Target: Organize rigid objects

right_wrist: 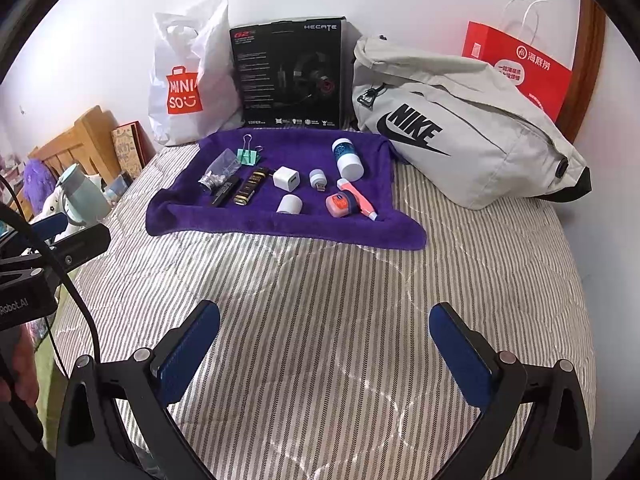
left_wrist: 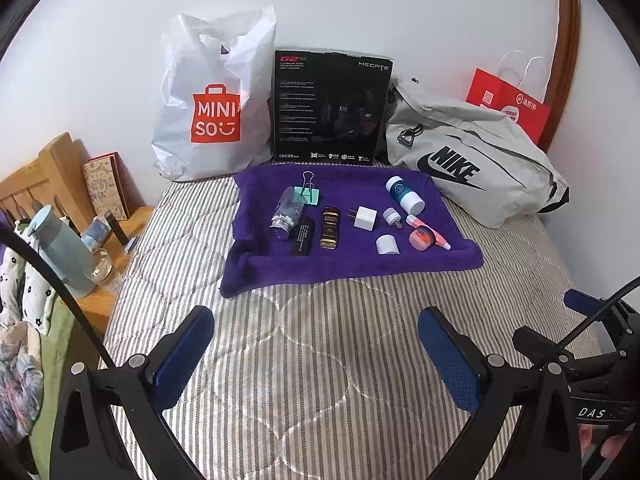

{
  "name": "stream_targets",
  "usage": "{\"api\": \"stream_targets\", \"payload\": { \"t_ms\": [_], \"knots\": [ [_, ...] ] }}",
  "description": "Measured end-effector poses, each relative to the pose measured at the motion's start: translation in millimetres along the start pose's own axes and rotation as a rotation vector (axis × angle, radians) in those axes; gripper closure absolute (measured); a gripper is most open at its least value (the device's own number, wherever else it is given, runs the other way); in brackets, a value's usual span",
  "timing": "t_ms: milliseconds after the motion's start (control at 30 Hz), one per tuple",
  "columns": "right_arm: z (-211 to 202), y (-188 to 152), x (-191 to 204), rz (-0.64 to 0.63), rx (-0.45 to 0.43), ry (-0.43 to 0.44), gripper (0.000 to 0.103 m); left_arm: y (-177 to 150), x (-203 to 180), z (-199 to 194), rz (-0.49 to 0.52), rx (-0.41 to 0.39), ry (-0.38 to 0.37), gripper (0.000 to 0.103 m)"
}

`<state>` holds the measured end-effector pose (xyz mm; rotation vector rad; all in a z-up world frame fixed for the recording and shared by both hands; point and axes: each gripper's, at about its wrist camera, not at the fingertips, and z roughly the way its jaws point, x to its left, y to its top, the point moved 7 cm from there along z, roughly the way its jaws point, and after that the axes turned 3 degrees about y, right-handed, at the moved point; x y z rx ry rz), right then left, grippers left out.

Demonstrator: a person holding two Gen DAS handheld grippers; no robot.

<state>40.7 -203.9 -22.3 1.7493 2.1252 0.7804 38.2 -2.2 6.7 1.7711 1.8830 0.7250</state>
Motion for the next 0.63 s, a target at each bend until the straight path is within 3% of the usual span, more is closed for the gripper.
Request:
{"api": "stream_targets", "payload": {
  "t_ms": [633],
  "knots": [
    [6.9,0.0,0.6,0.005,0.012,-0.005,0.000,0.5,1.0,6.9,0.007,-0.001,0.004,0.000]
  ]
}}
